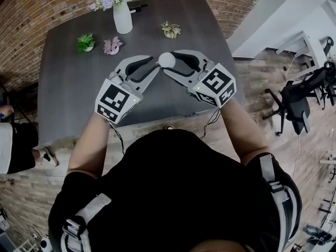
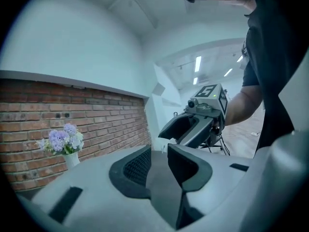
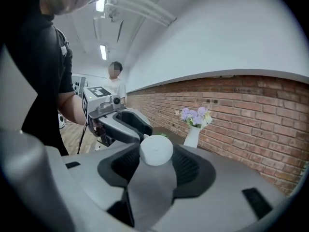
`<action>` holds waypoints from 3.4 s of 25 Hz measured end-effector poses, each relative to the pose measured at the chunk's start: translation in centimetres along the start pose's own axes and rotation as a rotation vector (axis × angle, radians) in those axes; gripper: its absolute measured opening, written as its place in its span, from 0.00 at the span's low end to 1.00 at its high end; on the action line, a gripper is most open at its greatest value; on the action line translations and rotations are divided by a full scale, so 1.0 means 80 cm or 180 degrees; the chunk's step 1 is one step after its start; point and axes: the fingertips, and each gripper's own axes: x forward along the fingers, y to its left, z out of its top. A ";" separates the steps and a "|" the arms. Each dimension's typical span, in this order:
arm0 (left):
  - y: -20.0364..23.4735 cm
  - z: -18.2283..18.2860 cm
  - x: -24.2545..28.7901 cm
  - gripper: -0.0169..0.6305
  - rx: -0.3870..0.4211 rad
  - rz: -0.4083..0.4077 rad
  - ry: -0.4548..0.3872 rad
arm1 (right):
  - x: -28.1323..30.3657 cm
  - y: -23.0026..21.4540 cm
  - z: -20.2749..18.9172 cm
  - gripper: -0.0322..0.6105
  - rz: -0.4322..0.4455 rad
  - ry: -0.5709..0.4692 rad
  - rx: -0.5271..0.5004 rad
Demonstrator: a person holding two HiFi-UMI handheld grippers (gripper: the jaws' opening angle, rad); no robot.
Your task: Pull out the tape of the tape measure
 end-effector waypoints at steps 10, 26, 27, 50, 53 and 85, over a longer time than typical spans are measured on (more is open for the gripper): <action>-0.018 0.002 -0.003 0.10 0.0084 -0.0201 0.0022 | -0.008 0.015 0.000 0.38 0.0011 0.0033 -0.0068; 0.091 -0.024 -0.084 0.05 -0.0221 0.1097 -0.0003 | -0.056 -0.089 -0.016 0.38 -0.0693 -0.0203 0.0370; 0.105 -0.029 -0.099 0.05 -0.0251 0.1237 0.0012 | -0.066 -0.103 -0.021 0.38 -0.0790 -0.0208 0.0398; 0.142 -0.050 -0.138 0.05 -0.0445 0.1729 0.0091 | -0.098 -0.142 -0.042 0.38 -0.1045 -0.0190 0.0535; 0.143 -0.051 -0.138 0.05 -0.0469 0.1744 0.0077 | -0.097 -0.142 -0.043 0.38 -0.1048 -0.0194 0.0542; 0.111 -0.283 -0.087 0.05 -0.1233 0.1774 0.1232 | 0.004 -0.131 -0.274 0.38 -0.0941 0.0751 0.1311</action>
